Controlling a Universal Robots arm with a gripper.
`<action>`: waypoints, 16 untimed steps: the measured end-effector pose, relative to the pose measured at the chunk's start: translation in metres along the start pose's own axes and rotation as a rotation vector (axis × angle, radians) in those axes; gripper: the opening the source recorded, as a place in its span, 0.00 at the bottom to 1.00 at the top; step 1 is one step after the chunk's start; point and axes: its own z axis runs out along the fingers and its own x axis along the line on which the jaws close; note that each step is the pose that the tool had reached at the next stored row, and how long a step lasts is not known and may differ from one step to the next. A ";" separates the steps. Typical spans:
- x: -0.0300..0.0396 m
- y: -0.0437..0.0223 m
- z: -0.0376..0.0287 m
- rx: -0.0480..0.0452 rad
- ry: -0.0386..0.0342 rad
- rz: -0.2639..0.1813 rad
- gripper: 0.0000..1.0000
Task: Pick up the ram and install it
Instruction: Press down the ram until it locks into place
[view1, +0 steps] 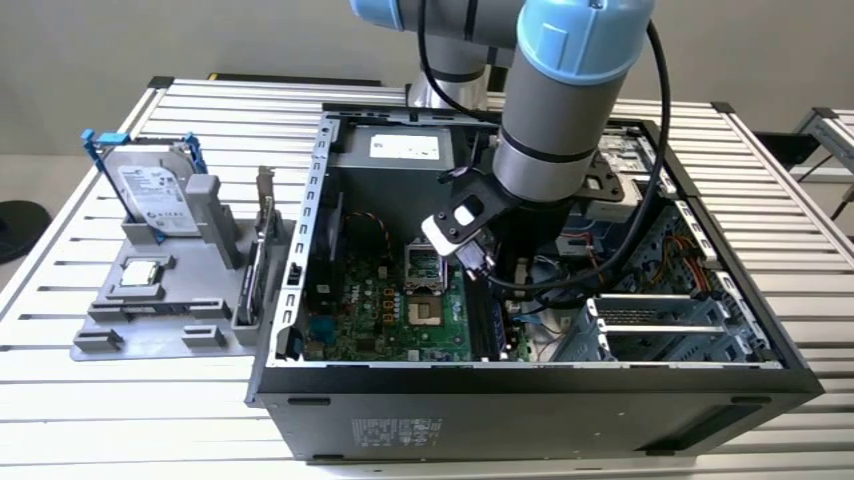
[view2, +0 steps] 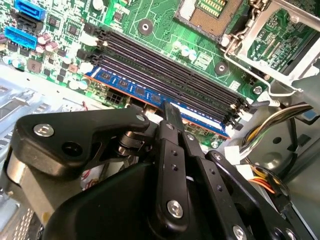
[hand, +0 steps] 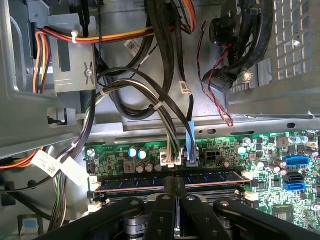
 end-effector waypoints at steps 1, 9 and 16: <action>-0.0002 0.0000 0.0016 0.0001 -0.0003 0.000 0.00; -0.0008 -0.0002 0.0077 0.0001 -0.0009 0.000 0.00; -0.0016 -0.0001 0.0093 0.0002 -0.0008 0.000 0.00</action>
